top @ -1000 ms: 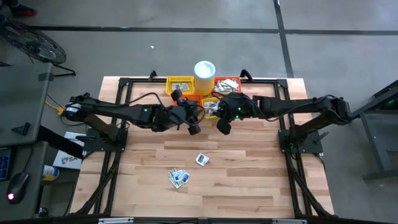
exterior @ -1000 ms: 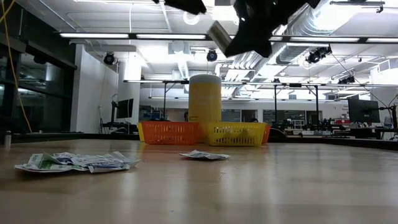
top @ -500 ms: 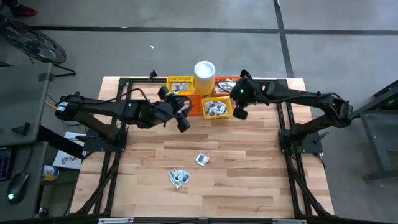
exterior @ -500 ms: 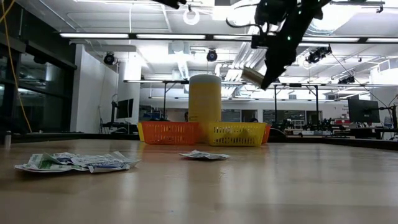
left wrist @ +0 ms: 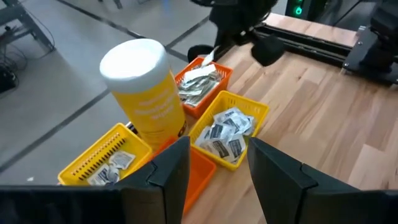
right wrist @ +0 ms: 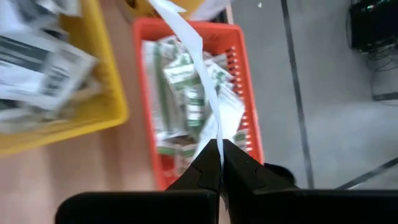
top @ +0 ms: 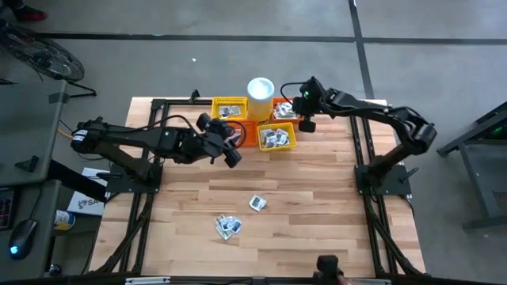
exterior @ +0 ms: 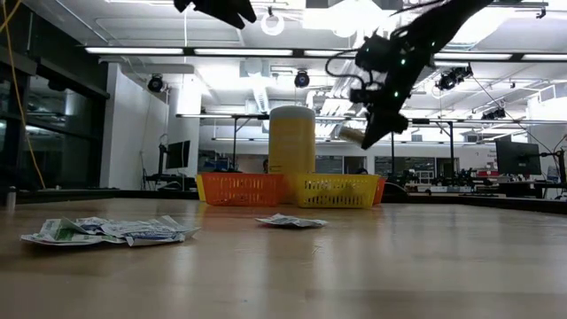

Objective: Pick & Place First Aid Supplies
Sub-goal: Put the green bandage pack into the top orange basket, then put the black towelette pack into the bottom yellow basket

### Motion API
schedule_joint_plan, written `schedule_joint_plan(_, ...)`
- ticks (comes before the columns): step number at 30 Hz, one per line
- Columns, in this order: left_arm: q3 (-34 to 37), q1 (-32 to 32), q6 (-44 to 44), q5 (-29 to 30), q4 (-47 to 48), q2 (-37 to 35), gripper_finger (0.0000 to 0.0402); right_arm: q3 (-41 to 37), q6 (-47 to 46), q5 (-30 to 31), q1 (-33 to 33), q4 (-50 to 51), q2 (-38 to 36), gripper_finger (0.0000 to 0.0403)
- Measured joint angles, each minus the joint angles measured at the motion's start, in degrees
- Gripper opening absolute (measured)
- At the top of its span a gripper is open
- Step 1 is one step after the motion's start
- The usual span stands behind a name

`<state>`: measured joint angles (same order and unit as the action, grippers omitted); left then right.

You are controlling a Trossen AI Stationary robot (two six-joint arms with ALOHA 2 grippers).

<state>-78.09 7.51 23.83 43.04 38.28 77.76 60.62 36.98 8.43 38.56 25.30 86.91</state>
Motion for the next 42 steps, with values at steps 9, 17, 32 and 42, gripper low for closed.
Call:
schedule_joint_plan(9,-0.01,0.0,2.51,0.01,0.46,-0.02,0.0158,0.0,8.06,-0.15,4.1,-9.55,8.74,0.0)
schedule_joint_plan(17,-0.02,0.0,3.85,0.09,0.88,0.0,0.0158,0.0,8.79,-0.03,4.6,-12.34,12.16,0.0021)
schedule_joint_plan(32,-0.02,0.0,4.99,0.16,2.32,0.0,0.0158,0.0,3.91,1.23,4.42,-10.88,8.89,0.0121)
schedule_joint_plan(42,0.01,0.0,5.03,0.14,3.23,0.0,0.0158,0.02,-4.23,-1.93,4.4,-2.64,-0.88,0.0122)
